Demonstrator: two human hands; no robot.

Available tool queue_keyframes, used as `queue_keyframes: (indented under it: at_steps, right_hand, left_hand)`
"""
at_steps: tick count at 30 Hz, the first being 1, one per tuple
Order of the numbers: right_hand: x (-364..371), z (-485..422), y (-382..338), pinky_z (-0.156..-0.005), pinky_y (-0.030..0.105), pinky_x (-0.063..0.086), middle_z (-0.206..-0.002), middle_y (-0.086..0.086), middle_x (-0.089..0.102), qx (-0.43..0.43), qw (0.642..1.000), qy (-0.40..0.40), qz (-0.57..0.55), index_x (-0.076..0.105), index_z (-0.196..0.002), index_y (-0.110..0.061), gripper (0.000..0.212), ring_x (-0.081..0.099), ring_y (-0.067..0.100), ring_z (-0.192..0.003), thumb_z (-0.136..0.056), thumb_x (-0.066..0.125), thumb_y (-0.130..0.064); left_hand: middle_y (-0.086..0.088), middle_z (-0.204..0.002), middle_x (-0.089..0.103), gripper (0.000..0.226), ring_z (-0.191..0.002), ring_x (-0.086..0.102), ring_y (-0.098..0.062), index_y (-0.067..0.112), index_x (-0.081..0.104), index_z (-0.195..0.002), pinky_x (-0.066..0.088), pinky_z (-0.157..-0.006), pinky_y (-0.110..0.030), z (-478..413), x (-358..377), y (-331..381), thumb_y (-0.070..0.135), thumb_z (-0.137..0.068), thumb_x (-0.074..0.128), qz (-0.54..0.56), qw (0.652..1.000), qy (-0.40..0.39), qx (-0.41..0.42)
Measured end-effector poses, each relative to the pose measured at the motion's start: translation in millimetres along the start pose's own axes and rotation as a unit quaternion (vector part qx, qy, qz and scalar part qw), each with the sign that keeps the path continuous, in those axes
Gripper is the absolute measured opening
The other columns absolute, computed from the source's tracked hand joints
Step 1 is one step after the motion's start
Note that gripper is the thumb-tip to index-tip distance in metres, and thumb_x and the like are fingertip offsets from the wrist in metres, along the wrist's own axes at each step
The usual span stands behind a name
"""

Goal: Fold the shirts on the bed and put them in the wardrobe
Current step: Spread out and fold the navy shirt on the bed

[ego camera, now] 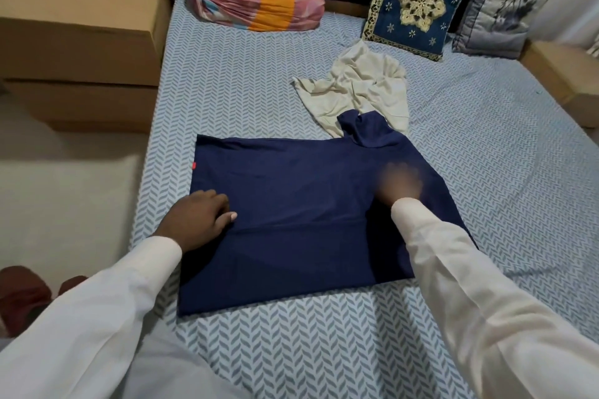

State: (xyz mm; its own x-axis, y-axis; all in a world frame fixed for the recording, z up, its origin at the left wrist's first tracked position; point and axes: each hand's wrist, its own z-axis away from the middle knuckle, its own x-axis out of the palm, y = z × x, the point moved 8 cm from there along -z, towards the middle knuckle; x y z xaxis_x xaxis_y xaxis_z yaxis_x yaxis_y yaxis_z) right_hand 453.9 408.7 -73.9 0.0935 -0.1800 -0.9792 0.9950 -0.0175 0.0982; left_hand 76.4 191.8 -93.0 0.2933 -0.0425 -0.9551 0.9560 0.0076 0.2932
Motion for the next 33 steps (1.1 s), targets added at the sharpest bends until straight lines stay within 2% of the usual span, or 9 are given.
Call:
queue_keyframes:
  at_steps: [3,5,9,14,18,22,25,28,33]
  right_hand:
    - [-5.0,-13.4,-56.8,-0.097,0.046,0.039,-0.130,0.017,0.046,-0.127,0.986,-0.016,-0.107,0.049,-0.126,-0.012,0.036,0.042,0.041,-0.123,-0.091,0.055,-0.017]
    - [-1.3,-23.3,-84.5,-0.102,0.046,0.038,-0.132,0.019,0.047,-0.172,0.976,-0.059,-0.118,0.046,-0.135,-0.014,0.042,0.043,0.043,-0.124,-0.093,0.049,-0.010]
    - [-8.9,-60.7,-105.4,-0.100,0.049,0.042,-0.139,0.017,0.047,-0.137,0.986,-0.058,-0.080,0.036,-0.147,-0.025,0.052,0.049,0.043,-0.125,-0.096,0.042,-0.014]
    - [-7.7,-94.3,-113.0,-0.095,0.042,0.046,-0.130,0.022,0.057,-0.098,0.990,-0.091,-0.053,0.044,-0.131,-0.021,0.038,0.057,0.041,-0.115,-0.094,0.039,-0.012]
    - [-5.8,-102.8,-101.9,-0.091,0.052,0.054,-0.129,0.026,0.053,-0.042,0.991,-0.108,-0.064,0.031,-0.141,-0.017,0.047,0.058,0.045,-0.110,-0.095,0.039,-0.014]
    - [-11.8,-90.6,-89.8,-0.054,0.046,0.060,-0.104,0.018,0.054,-0.047,0.985,-0.093,-0.137,0.036,-0.115,-0.015,0.022,0.062,0.040,-0.085,-0.096,0.047,-0.019]
    - [-20.7,-64.5,-86.7,-0.064,0.044,0.051,-0.097,0.023,0.061,-0.106,0.985,-0.016,-0.133,0.037,-0.099,-0.014,0.016,0.062,0.038,-0.079,-0.094,0.052,-0.013]
    - [-24.8,-21.2,-76.0,-0.065,0.040,0.040,-0.097,0.015,0.054,-0.132,0.979,0.065,-0.138,0.045,-0.101,-0.014,0.016,0.058,0.041,-0.082,-0.089,0.055,-0.011]
    - [-19.5,37.1,-29.4,-0.067,0.041,0.045,-0.105,0.009,0.050,-0.093,0.975,0.120,-0.160,0.057,-0.102,-0.020,0.015,0.059,0.039,-0.085,-0.088,0.062,-0.022]
  left_hand:
    - [-0.009,-0.102,0.055,0.022,-0.098,0.056,-0.032,0.015,0.059,-0.100,0.049,-0.080,-0.043,-31.1,-5.9,-3.8,0.034,-0.091,0.060,-0.011,1.000,0.008,-0.013]
    - [-0.011,-0.111,0.052,0.026,-0.106,0.054,-0.032,0.013,0.057,-0.109,0.049,-0.081,-0.042,-55.1,-9.0,-3.6,0.032,-0.091,0.059,-0.032,0.999,-0.003,-0.022]
    - [-0.013,-0.129,0.043,0.035,-0.111,0.055,-0.034,0.011,0.048,-0.124,0.049,-0.078,-0.044,-100.4,-13.8,-15.9,0.029,-0.094,0.055,-0.044,0.997,-0.041,-0.044]
    - [-0.015,-0.144,0.035,0.047,-0.113,0.056,-0.035,0.014,0.037,-0.141,0.046,-0.080,-0.042,-143.5,-22.4,-50.5,0.015,-0.096,0.047,-0.052,0.993,-0.057,-0.085]
    - [-0.016,-0.124,0.049,0.029,-0.099,0.059,-0.035,0.007,0.049,-0.123,0.047,-0.076,-0.041,-156.0,-36.3,-68.1,0.005,-0.094,0.046,-0.079,0.991,-0.049,-0.096]
    - [-0.013,-0.111,0.056,0.022,-0.097,0.059,-0.033,0.009,0.058,-0.109,0.044,-0.073,-0.037,-143.8,-51.4,-81.1,0.002,-0.091,0.049,-0.093,0.990,0.005,-0.108]
    - [-0.008,-0.105,0.061,0.021,-0.099,0.056,-0.030,0.014,0.063,-0.104,0.037,-0.067,-0.034,-123.5,-61.1,-78.7,0.003,-0.088,0.055,-0.109,0.988,0.055,-0.096]
    - [-0.004,-0.093,0.065,0.021,-0.095,0.055,-0.029,0.017,0.068,-0.098,0.037,-0.064,-0.034,-93.4,-70.8,-66.0,0.006,-0.081,0.063,-0.114,0.988,0.095,-0.052]
    - [-0.002,-0.078,0.065,0.018,-0.080,0.055,-0.030,0.017,0.068,-0.083,0.044,-0.061,-0.036,-28.3,-76.2,-36.9,0.002,-0.072,0.069,-0.079,0.989,0.126,-0.005]
